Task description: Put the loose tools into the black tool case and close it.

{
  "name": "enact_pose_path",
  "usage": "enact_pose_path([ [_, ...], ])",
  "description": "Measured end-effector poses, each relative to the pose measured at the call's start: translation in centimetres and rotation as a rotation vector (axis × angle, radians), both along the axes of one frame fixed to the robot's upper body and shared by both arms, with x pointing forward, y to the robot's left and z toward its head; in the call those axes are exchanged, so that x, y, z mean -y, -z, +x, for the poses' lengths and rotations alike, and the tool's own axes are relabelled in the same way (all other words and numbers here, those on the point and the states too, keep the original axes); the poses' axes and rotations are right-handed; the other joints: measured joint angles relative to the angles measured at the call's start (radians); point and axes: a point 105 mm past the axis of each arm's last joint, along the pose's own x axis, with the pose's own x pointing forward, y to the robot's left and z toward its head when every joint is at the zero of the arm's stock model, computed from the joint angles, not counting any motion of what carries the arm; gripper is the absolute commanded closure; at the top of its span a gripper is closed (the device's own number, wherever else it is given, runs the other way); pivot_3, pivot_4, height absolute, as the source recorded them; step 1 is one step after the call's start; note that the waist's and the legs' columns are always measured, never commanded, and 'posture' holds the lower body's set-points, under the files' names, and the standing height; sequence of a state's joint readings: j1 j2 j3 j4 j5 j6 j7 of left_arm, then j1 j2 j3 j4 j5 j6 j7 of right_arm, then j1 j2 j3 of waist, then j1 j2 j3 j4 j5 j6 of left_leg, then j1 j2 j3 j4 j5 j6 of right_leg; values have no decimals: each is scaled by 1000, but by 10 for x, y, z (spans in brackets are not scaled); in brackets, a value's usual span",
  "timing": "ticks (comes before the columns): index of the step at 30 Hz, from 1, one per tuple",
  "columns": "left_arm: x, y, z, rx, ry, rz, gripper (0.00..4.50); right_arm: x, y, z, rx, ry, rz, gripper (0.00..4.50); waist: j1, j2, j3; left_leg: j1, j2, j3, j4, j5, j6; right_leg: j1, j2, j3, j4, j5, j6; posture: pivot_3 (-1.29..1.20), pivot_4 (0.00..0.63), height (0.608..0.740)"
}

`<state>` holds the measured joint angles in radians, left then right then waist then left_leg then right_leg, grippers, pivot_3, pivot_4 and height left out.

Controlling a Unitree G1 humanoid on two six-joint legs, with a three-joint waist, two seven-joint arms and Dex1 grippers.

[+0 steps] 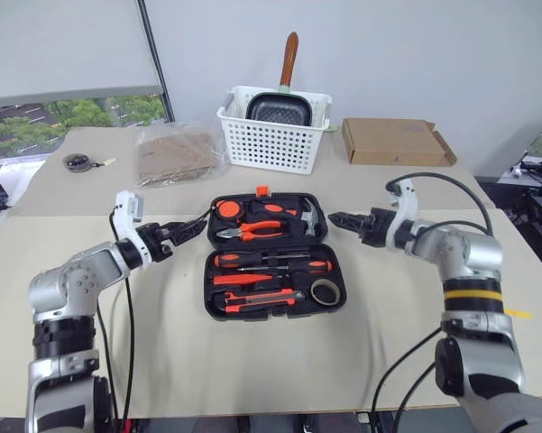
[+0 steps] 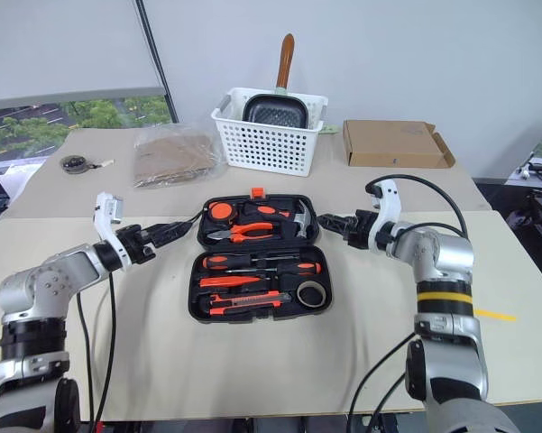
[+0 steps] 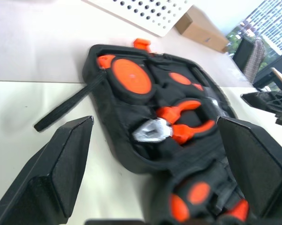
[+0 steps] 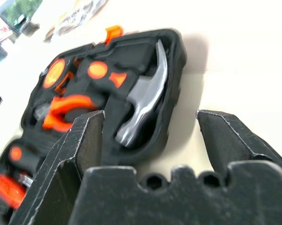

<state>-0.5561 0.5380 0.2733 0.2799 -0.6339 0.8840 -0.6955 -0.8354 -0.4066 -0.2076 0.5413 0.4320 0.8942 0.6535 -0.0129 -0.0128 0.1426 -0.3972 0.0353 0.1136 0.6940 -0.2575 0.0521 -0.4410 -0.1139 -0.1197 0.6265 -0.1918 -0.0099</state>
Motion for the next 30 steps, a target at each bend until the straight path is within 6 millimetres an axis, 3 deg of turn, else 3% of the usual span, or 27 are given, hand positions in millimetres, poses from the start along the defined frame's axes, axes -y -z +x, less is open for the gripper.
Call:
enact_pose_path([
  [3, 4, 9, 10, -51, 8, 15, 0, -5, 8, 10, -37, 14, 10, 873, -1, 0, 0, -3, -1, 1, 0, 2, -3, -2, 0, 0, 0, 4, -7, 0, 150, 700],
  [8, 1, 9, 24, -84, -13, 6, 0, -7, 14, 19, -67, 30, 19, 873, -2, 0, 0, -6, -2, 1, 0, 0, 0, -2, -1, -1, -2, 5, -6, 0, 150, 700],
  [13, 2, 10, 29, -94, -8, -9, 0, -10, 13, 22, -66, 20, 40, 2184, -3, 0, 0, -6, -2, 1, -1, 0, 0, -2, -1, -1, -3, 5, -6, 0, 150, 700],
  [18, 6, 11, 31, -97, 1, -25, 0, -9, 16, 22, -70, 20, 43, 3932, -5, 0, 0, -5, -1, 1, 0, 0, -1, -2, -1, -1, -1, 5, -6, 0, 150, 700],
  [20, 6, 12, 31, -101, 1, -29, 0, -9, 15, 23, -66, 21, 45, 4434, -6, 0, 0, -5, -1, 1, 0, 0, -1, -1, -1, -1, 0, 5, -5, 0, 150, 700],
  [26, 6, 18, 32, -127, -4, -39, 0, -8, 15, 23, -65, 23, 44, 4434, -6, 0, 0, -4, -1, 1, 0, 1, -2, -1, -1, -1, 0, 5, -5, 0, 150, 700],
  [30, 9, 18, 34, -134, -2, -48, 1099, -8, 15, 23, -64, 23, 44, 4500, -6, 0, 0, -4, -1, 1, 0, 1, -2, -1, -1, -1, 0, 5, -5, 0, 150, 700],
])
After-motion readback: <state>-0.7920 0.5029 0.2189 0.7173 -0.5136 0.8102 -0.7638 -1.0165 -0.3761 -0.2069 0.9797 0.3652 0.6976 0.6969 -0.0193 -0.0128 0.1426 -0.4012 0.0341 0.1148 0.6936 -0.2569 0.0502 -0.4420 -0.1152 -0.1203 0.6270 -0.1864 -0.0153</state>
